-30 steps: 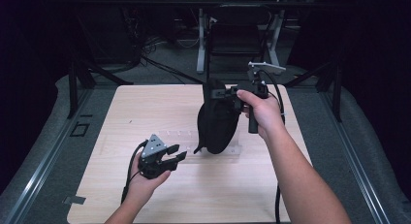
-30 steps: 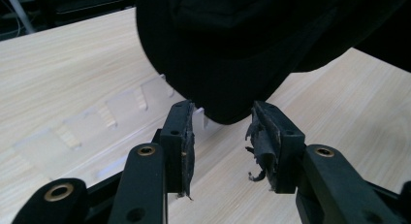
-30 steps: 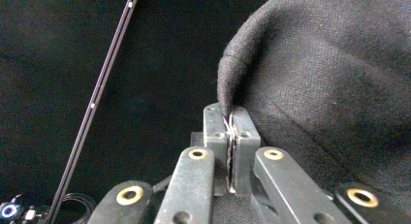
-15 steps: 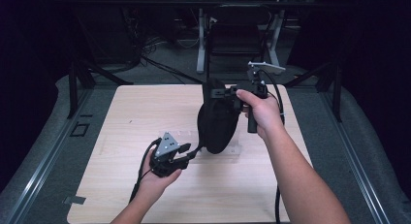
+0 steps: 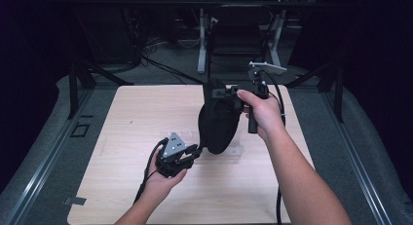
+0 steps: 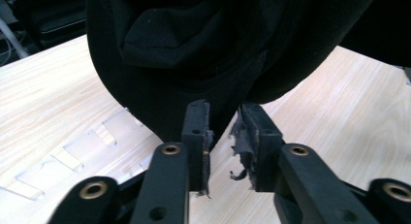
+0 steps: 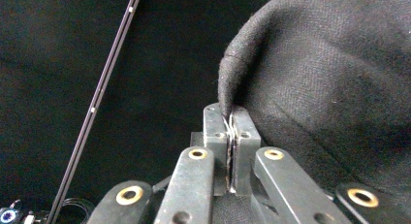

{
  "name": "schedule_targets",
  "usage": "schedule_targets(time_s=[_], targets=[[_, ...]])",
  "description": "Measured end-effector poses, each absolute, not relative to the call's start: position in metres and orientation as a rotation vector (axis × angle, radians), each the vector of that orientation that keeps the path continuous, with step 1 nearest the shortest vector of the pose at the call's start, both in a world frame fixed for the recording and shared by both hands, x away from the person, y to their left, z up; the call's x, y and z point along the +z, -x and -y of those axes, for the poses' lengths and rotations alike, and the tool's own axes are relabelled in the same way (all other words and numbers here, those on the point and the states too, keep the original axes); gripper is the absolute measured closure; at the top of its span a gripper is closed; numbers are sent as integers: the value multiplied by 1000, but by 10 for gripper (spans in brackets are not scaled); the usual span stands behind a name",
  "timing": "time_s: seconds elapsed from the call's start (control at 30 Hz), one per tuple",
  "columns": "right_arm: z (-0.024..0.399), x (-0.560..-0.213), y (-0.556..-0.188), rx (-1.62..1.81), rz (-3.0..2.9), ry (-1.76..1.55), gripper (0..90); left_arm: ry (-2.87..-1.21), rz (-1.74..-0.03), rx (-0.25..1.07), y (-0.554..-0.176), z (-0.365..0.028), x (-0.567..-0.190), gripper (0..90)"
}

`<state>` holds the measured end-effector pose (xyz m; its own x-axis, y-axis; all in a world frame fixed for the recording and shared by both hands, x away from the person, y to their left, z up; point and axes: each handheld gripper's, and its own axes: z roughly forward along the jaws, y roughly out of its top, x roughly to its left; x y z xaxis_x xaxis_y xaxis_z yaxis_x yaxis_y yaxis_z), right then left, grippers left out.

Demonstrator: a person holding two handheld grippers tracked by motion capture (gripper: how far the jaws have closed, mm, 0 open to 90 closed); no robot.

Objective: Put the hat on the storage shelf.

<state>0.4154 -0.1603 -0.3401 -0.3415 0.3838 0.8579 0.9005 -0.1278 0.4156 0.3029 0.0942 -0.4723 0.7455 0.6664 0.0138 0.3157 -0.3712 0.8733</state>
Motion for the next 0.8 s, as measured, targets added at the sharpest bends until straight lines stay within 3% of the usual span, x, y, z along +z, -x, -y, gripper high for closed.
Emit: schedule_targets(time_s=[0.8], targets=[[168,-324,-403,-1531,1708,1389,813,-2000,-695,527,-299,-97,-477,835]])
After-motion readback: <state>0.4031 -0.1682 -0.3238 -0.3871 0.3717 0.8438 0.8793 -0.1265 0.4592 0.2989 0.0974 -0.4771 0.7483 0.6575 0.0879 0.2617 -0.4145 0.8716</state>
